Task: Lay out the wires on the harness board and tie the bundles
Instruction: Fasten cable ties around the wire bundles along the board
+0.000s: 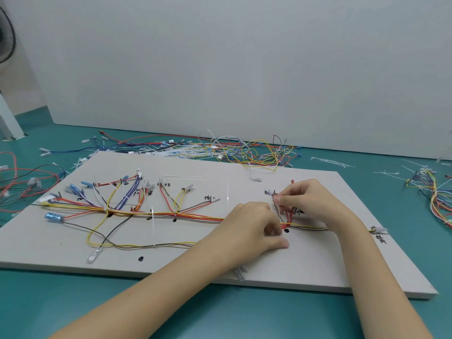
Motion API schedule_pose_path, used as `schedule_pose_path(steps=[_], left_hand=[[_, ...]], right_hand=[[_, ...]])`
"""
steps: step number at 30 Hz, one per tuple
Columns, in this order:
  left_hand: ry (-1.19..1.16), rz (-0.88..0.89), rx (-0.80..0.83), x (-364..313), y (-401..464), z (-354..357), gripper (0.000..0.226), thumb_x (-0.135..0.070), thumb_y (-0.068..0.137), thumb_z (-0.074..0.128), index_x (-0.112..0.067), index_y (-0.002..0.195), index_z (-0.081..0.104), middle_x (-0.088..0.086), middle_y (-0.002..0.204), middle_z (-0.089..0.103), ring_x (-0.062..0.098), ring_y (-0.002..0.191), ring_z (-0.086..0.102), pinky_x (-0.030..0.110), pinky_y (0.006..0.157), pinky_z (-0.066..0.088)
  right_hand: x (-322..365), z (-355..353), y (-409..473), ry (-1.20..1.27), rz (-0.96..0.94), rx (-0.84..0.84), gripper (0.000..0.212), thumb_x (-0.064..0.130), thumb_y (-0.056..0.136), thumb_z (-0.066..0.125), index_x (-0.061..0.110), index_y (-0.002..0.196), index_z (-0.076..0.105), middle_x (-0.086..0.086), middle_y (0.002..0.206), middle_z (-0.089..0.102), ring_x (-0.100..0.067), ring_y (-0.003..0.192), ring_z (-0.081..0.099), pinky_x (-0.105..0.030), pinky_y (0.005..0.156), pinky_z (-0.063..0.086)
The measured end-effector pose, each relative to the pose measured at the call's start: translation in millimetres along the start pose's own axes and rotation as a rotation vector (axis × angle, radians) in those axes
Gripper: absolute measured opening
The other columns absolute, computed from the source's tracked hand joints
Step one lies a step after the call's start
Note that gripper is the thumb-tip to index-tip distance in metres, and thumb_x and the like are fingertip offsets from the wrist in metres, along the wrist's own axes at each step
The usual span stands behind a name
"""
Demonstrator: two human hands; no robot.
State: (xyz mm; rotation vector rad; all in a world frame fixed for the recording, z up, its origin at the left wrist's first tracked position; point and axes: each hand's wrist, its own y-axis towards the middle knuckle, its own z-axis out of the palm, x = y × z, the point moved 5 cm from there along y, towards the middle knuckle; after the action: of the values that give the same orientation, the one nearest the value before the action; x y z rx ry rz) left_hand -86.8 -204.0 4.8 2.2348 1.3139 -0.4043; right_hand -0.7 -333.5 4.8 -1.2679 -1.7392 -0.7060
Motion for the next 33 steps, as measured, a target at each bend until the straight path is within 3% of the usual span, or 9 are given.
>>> schedule_pose_path(steps=[3, 9, 13, 16, 20, 23, 26, 30, 33], left_hand=[[0.076, 0.079, 0.031, -6, 1, 2, 0.022, -0.038, 0.088, 0.067, -0.021, 0.101, 0.075, -0.010, 0.082, 0.047, 0.015, 0.087, 0.047, 0.032, 0.076, 0.042], [0.323, 0.208, 0.074, -12, 3, 7, 0.027, -0.012, 0.096, 0.048, -0.022, 0.111, 0.069, -0.001, 0.108, 0.057, 0.021, 0.102, 0.047, 0.030, 0.064, 0.032], [0.609, 0.369, 0.091, -20, 6, 5, 0.027, -0.006, 0.090, 0.048, -0.020, 0.106, 0.066, -0.001, 0.108, 0.057, 0.020, 0.112, 0.047, 0.034, 0.067, 0.050], [0.763, 0.499, 0.128, -24, 7, 7, 0.026, -0.005, 0.090, 0.048, -0.020, 0.103, 0.064, -0.002, 0.113, 0.057, 0.020, 0.121, 0.048, 0.032, 0.073, 0.054], [0.925, 0.703, 0.173, -32, 5, 7, 0.024, -0.010, 0.082, 0.053, -0.031, 0.085, 0.064, -0.011, 0.102, 0.061, 0.010, 0.100, 0.057, 0.021, 0.071, 0.049], [0.958, 0.769, 0.205, -30, 6, 11, 0.024, -0.010, 0.085, 0.051, -0.030, 0.087, 0.063, -0.011, 0.102, 0.061, 0.010, 0.096, 0.057, 0.021, 0.071, 0.051], [0.985, 0.756, 0.186, -29, 7, 7, 0.024, -0.012, 0.084, 0.051, -0.031, 0.084, 0.064, -0.012, 0.095, 0.063, 0.007, 0.088, 0.059, 0.019, 0.068, 0.050], [1.019, 0.672, 0.160, -30, 7, 6, 0.037, -0.008, 0.084, 0.036, -0.031, 0.085, 0.064, -0.012, 0.092, 0.063, 0.004, 0.085, 0.059, 0.017, 0.063, 0.046], [0.997, 0.678, 0.199, -30, 8, 5, 0.025, -0.013, 0.085, 0.047, -0.032, 0.088, 0.063, -0.012, 0.096, 0.061, 0.004, 0.090, 0.058, 0.018, 0.058, 0.041]], right_hand=[[0, 0, 0, 0.000, 0.003, 0.001, 0.013, 0.007, 0.084, 0.071, -0.004, 0.077, 0.072, -0.005, 0.058, 0.066, -0.006, 0.049, 0.052, -0.014, 0.050, 0.044], [0, 0, 0, 0.012, 0.013, 0.002, 0.012, 0.004, 0.084, 0.071, -0.007, 0.081, 0.071, 0.002, 0.050, 0.063, -0.005, 0.045, 0.052, -0.014, 0.047, 0.042], [2, -2, -2, 0.014, 0.017, 0.002, 0.010, 0.003, 0.084, 0.070, -0.006, 0.084, 0.073, -0.002, 0.058, 0.066, -0.007, 0.048, 0.055, -0.014, 0.050, 0.044], [1, -2, -2, 0.001, 0.036, -0.004, 0.007, -0.002, 0.084, 0.068, -0.005, 0.086, 0.073, -0.008, 0.063, 0.066, -0.005, 0.047, 0.054, -0.013, 0.047, 0.042], [-3, -2, 0, -0.034, 0.078, -0.013, 0.010, -0.004, 0.085, 0.064, -0.001, 0.085, 0.074, -0.011, 0.070, 0.067, -0.011, 0.056, 0.053, -0.013, 0.047, 0.042], [-4, -2, 0, -0.029, 0.078, -0.012, 0.008, 0.000, 0.086, 0.067, 0.001, 0.085, 0.075, -0.016, 0.077, 0.070, -0.017, 0.066, 0.054, -0.012, 0.051, 0.044], [-4, -1, 1, -0.022, 0.072, -0.014, 0.007, 0.004, 0.085, 0.070, 0.001, 0.084, 0.076, -0.014, 0.074, 0.068, -0.018, 0.067, 0.053, -0.008, 0.057, 0.041], [-5, -1, 0, -0.010, 0.088, -0.015, 0.007, 0.006, 0.084, 0.071, 0.005, 0.080, 0.076, -0.007, 0.065, 0.066, -0.015, 0.060, 0.049, -0.010, 0.047, 0.038], [-4, -1, 0, -0.008, 0.081, -0.022, 0.006, 0.005, 0.085, 0.071, 0.003, 0.082, 0.076, -0.012, 0.071, 0.068, -0.016, 0.062, 0.050, -0.005, 0.050, 0.038]])
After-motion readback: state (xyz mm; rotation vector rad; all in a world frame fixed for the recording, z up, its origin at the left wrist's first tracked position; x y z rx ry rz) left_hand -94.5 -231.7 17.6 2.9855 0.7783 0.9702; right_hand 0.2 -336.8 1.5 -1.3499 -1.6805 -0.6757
